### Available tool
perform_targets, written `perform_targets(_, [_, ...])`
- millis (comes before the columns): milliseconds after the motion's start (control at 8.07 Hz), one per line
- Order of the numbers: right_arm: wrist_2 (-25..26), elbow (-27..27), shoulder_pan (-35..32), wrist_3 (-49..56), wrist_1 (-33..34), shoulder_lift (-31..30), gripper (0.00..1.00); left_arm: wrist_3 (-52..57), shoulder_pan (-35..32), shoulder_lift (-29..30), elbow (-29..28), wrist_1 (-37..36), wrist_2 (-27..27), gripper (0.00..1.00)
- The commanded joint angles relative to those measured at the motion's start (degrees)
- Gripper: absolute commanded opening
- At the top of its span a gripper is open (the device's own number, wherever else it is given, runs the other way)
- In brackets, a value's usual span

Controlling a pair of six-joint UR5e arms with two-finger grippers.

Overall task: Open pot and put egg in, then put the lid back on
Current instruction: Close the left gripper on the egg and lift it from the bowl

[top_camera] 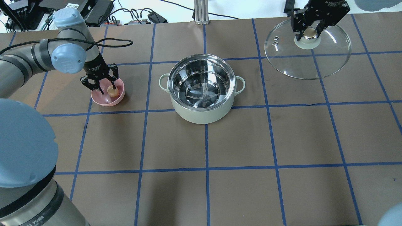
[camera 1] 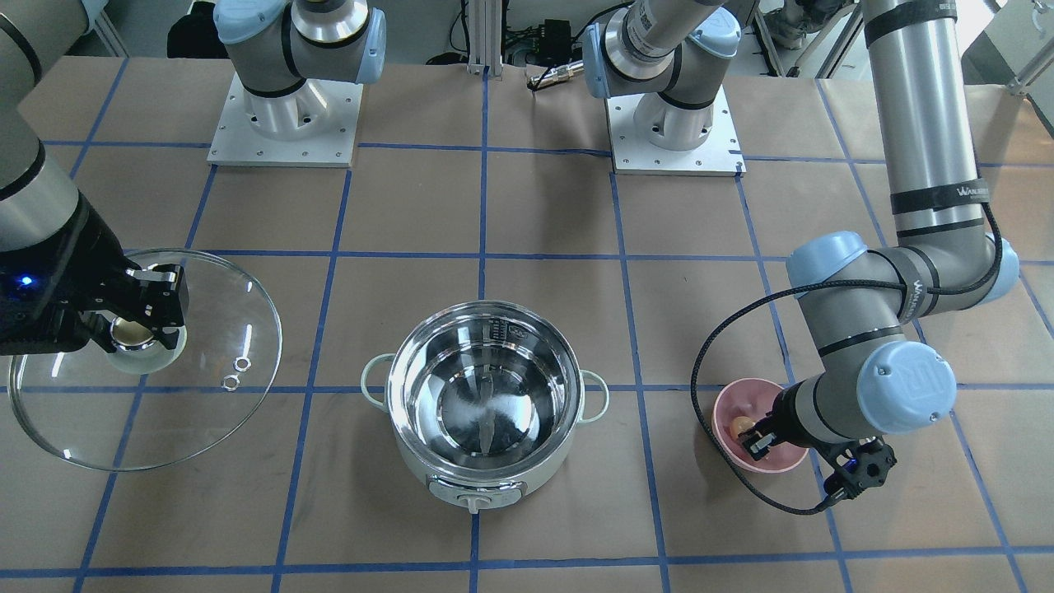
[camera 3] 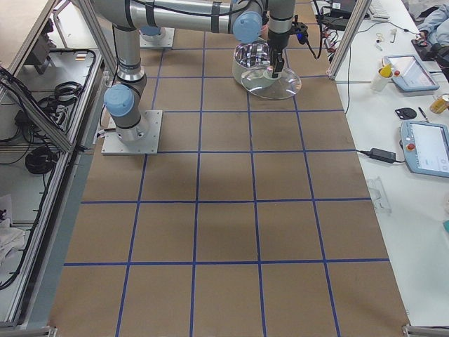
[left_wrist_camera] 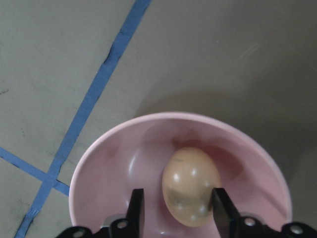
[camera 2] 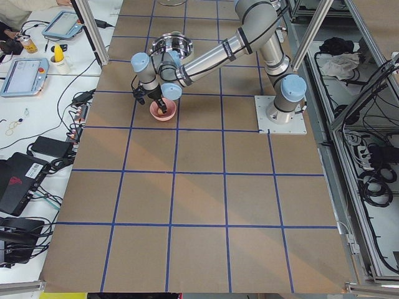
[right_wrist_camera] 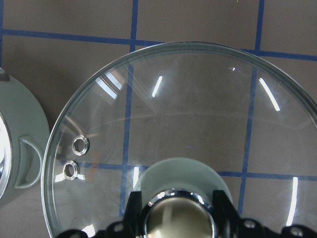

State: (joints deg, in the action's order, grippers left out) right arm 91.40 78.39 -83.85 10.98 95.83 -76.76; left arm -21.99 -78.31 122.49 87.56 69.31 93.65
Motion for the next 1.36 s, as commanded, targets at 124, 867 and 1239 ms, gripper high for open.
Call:
perform_targets(124, [-0.52,0.88,0.44,1.23,-0.82,-0.24,0.02,-0.25,0.0,0.73,-0.02,-0.05,-0.05,0.64])
perform_targets(867, [0.18,0.97,0.53,1.41,-2.05,-1.2,0.0,0.19,0.0,1.69,-0.02,0.74,-0.4,0.27])
perform_targets(1239, [0.09,0.97,0.53,3.87,-1.7,-1.2,0.0,0.02,0.0,0.38,-0.19,1.61,-0.14,0.03])
